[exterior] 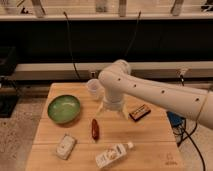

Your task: Move the arm in a circular motion

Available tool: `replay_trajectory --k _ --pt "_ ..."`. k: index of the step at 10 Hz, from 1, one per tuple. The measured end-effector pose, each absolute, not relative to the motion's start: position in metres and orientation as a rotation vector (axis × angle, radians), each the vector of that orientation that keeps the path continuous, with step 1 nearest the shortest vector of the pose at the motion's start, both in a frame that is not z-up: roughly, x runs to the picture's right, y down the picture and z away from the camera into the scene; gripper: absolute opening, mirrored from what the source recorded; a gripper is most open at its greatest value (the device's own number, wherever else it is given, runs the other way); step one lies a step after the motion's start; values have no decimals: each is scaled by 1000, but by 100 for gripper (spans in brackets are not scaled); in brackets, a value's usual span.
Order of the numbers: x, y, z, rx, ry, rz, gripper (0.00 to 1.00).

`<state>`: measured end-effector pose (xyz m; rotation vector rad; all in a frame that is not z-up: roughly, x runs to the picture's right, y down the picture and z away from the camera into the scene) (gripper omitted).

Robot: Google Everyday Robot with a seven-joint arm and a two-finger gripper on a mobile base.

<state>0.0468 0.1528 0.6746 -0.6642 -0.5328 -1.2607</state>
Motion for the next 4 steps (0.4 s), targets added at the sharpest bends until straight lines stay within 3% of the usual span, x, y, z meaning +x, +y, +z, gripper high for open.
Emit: replay_trajectory --k 4 --pt "124 164 638 -768 -447 -1173 80"
